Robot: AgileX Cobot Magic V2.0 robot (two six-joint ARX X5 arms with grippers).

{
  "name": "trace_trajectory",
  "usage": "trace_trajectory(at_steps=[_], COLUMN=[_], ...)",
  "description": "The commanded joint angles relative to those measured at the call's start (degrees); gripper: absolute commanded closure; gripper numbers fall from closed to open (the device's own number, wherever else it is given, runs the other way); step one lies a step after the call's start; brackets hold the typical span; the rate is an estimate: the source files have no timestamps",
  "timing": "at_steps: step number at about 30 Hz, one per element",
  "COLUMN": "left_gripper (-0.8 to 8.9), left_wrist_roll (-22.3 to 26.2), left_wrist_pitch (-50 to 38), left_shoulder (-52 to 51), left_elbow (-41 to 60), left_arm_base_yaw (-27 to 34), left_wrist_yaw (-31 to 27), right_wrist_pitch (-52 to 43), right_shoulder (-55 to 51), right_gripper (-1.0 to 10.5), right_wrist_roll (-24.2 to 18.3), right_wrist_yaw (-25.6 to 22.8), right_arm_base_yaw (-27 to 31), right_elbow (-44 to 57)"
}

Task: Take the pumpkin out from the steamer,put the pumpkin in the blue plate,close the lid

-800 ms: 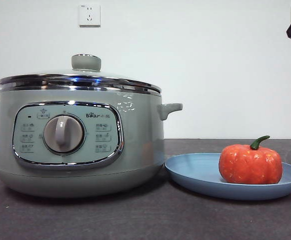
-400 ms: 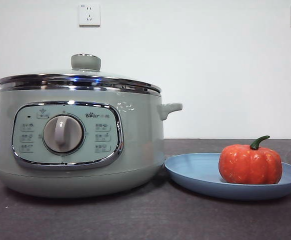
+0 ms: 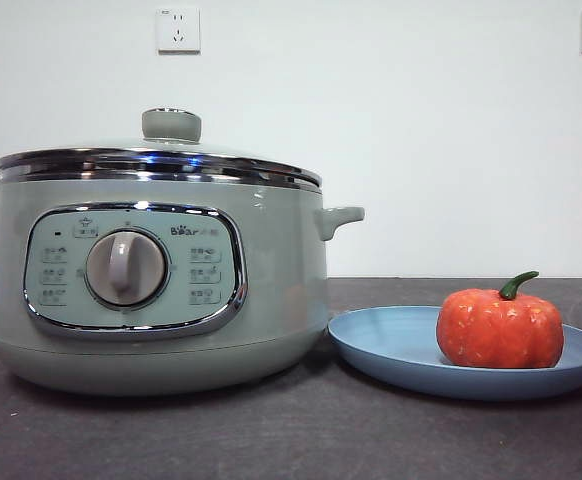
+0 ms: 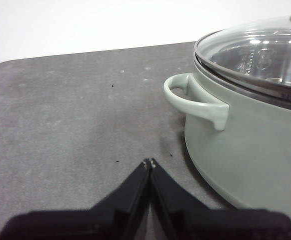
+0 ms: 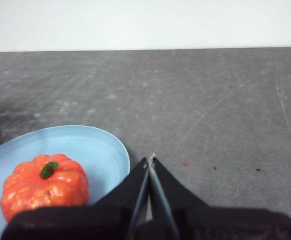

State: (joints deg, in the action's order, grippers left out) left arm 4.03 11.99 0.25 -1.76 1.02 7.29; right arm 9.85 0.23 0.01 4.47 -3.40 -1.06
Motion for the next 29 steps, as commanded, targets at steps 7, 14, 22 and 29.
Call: trace_trajectory(at_steps=[7, 14, 22, 29], left_gripper=[8.16, 8.16, 8.16, 8.16], left_wrist_roll=[0.1, 0.1, 0.1, 0.1], left_wrist_pitch=[0.1, 0.1, 0.1, 0.1], left_shoulder=[-0.2, -0.2, -0.2, -0.2], left_elbow=[0.8, 0.8, 0.8, 0.8], left_arm_base_yaw=[0.2, 0.2, 0.2, 0.2], left_wrist_yaw=[0.3, 0.3, 0.3, 0.3], right_wrist_pitch=[0.2, 0.2, 0.2, 0.2], right_shoulder=[0.9, 0.9, 1.0, 1.0], right_gripper=[9.5, 9.5, 9.5, 9.5], right_wrist_roll=[0.3, 0.3, 0.3, 0.3], right_wrist_yaw=[-0.4, -0.4, -0.4, -0.3], right_arm_base_yaw=[0.0, 0.0, 0.0, 0.0], right_elbow=[0.7, 0.7, 0.7, 0.7])
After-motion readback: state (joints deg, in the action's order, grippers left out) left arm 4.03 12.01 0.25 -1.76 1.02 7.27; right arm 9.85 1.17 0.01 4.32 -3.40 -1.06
